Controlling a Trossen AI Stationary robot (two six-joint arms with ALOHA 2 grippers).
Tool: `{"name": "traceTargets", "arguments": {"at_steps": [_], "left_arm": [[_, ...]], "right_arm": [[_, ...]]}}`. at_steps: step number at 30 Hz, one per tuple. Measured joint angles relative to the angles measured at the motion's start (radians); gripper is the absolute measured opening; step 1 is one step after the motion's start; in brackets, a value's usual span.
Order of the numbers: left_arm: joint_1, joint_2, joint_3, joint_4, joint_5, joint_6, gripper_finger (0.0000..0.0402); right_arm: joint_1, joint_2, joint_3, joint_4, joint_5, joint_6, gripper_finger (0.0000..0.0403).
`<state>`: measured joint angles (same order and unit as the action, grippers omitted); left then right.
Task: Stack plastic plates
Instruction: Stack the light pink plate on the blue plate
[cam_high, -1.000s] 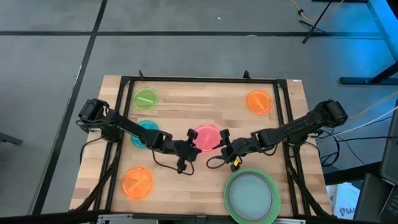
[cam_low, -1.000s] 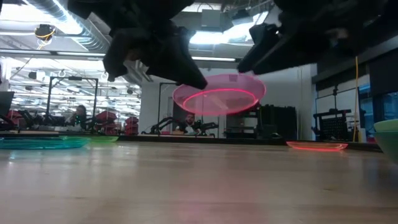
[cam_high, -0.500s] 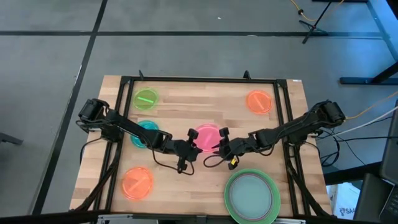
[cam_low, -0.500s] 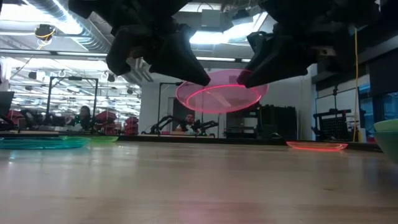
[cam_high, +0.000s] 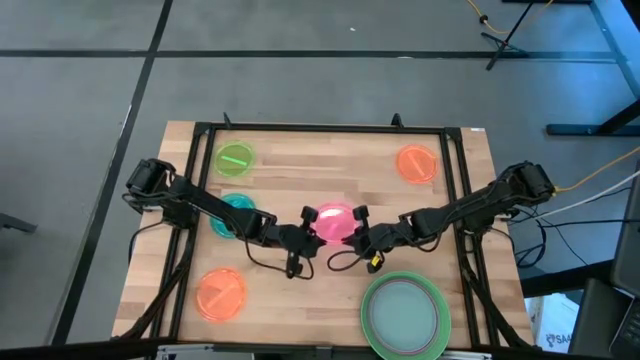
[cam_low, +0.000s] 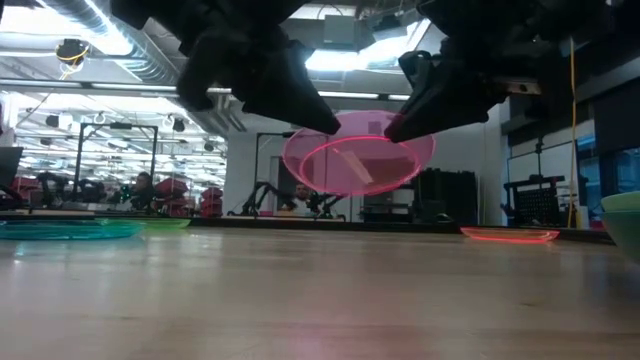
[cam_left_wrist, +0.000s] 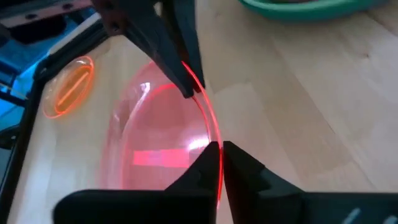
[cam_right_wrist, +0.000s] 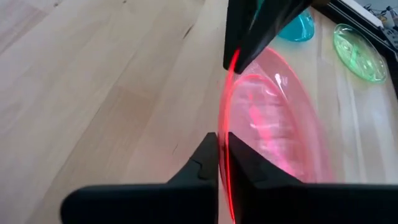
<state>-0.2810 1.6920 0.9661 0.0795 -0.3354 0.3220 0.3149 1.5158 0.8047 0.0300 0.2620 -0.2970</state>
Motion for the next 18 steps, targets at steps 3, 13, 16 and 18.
{"name": "traceTargets", "arguments": {"at_steps": [3, 13, 16, 18], "left_arm": [[0.000, 0.000, 0.002, 0.008, -0.002, -0.021, 0.0043], [-0.104, -0.014, 0.002, -0.028, 0.009, -0.229, 0.0119], [-0.148, -0.016, 0.002, -0.041, 0.008, -0.318, 0.0120], [-0.172, -0.016, 0.002, -0.045, 0.004, -0.352, 0.0120]], "right_arm": [[0.000, -0.009, 0.000, -0.016, 0.008, 0.010, 0.0003], [0.139, -0.008, 0.077, -0.199, 0.131, 0.134, 0.0003], [0.208, -0.008, 0.138, -0.312, 0.163, 0.229, 0.0004], [0.260, -0.008, 0.180, -0.372, 0.175, 0.299, 0.0004]]}}
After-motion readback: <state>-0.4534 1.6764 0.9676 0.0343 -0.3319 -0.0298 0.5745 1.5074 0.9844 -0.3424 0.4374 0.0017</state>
